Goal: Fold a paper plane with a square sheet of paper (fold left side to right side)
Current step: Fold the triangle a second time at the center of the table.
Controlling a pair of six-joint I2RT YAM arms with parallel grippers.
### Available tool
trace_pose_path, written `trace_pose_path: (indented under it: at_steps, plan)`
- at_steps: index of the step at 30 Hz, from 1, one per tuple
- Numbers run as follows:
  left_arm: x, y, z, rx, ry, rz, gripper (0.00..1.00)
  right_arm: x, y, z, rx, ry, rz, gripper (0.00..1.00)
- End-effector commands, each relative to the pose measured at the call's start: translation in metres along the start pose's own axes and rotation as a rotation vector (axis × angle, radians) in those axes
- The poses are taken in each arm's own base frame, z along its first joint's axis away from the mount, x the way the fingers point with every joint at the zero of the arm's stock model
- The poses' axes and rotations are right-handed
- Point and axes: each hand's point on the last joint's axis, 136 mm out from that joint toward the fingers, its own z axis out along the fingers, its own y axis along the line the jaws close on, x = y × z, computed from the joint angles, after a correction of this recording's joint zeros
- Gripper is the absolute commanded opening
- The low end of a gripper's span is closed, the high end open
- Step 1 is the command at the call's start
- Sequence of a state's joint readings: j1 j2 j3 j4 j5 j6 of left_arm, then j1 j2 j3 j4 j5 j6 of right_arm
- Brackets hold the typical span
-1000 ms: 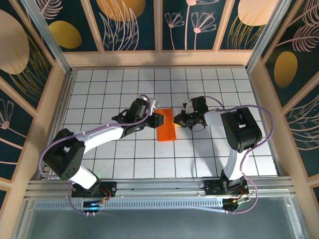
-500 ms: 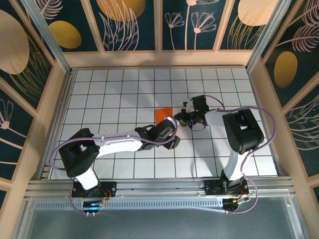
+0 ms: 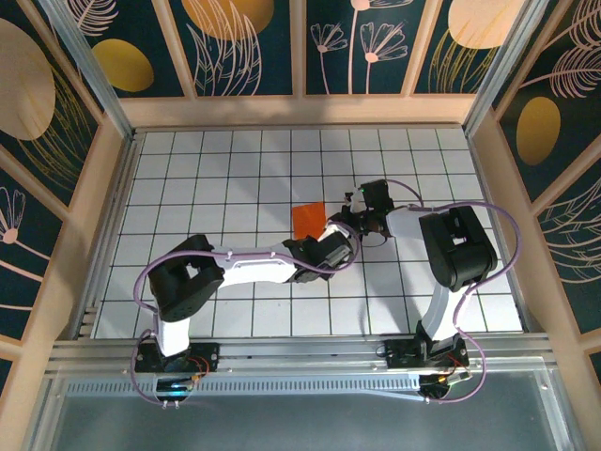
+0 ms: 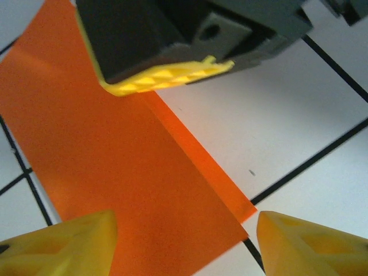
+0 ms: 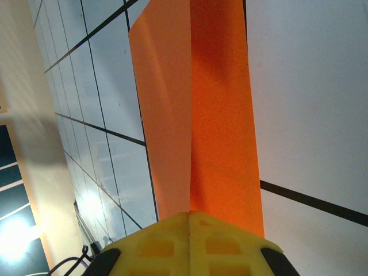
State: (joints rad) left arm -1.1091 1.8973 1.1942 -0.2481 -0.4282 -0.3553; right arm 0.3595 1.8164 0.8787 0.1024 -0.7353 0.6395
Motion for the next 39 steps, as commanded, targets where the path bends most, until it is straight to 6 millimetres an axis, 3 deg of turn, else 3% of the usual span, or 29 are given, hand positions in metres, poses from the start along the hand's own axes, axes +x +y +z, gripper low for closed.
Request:
trace_pose_path:
  at_steps: [1,15,22,25,30,32,37,39]
  plan:
    - [-0.004,0.006,0.0,-0.059,0.003,0.049,0.59,-0.002,0.007,-0.005,-0.029,-0.007,-0.002,0.0]
    - [-0.017,0.0,-0.015,0.008,-0.04,0.011,0.01,-0.008,0.011,-0.009,-0.026,-0.023,-0.024,0.01]
    - [-0.023,-0.001,-0.019,0.12,-0.019,-0.079,0.0,-0.027,0.03,-0.038,-0.021,-0.14,-0.106,0.24]
    - [-0.026,0.002,-0.02,0.24,0.0,-0.177,0.0,-0.033,0.025,-0.056,0.014,-0.195,-0.123,0.32]
    - [-0.03,-0.001,-0.026,0.469,0.024,-0.318,0.0,-0.025,0.012,-0.077,0.067,-0.222,-0.146,0.35]
    - [-0.03,-0.001,-0.026,0.545,0.041,-0.37,0.0,-0.018,0.01,-0.081,0.085,-0.219,-0.16,0.29]
    - [-0.025,0.004,-0.021,0.679,0.073,-0.5,0.0,0.01,-0.002,-0.08,0.095,-0.17,-0.148,0.03]
    - [-0.022,0.005,-0.018,0.692,0.084,-0.524,0.0,0.022,-0.006,-0.075,0.097,-0.146,-0.138,0.0]
